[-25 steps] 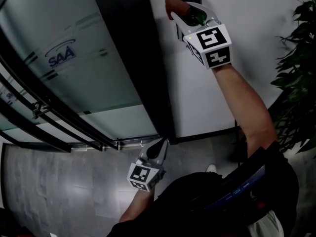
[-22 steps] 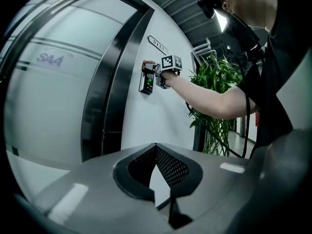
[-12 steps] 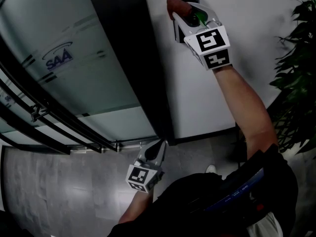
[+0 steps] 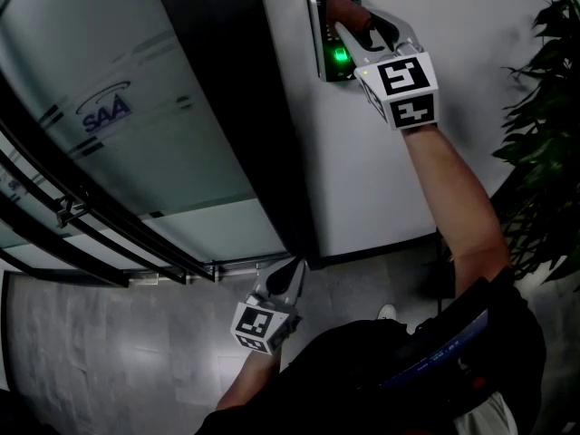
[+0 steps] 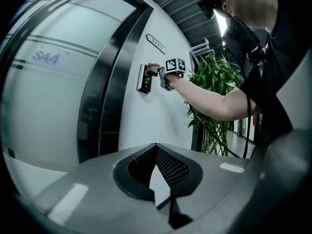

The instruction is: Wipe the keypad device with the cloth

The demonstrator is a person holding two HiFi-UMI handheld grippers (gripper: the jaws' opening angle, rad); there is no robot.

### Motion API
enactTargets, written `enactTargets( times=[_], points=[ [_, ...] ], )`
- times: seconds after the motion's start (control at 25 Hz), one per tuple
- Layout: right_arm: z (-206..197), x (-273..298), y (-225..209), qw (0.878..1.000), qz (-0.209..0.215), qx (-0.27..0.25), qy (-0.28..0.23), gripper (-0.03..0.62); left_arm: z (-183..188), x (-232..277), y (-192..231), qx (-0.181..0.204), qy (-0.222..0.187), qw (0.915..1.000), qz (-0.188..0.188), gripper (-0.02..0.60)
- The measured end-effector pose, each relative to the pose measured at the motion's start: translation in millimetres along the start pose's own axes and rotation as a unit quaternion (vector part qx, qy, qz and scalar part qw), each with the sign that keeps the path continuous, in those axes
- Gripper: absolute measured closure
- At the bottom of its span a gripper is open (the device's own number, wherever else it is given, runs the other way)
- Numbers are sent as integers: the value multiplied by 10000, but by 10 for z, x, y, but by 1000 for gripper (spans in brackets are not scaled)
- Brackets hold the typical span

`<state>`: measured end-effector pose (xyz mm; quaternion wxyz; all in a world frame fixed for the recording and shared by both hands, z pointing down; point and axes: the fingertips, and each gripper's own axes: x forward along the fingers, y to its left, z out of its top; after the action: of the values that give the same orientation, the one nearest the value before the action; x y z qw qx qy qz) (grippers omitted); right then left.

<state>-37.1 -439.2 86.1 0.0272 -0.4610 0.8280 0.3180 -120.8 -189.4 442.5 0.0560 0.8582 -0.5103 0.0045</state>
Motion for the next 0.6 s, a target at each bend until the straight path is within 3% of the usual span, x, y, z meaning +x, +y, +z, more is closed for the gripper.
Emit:
enactTargets(
  times=[0.6],
  points=[
    [-239,-137,-331,9991,-344,-49,238,451,13,54,-43,35,43,9999,-98,565]
  ],
)
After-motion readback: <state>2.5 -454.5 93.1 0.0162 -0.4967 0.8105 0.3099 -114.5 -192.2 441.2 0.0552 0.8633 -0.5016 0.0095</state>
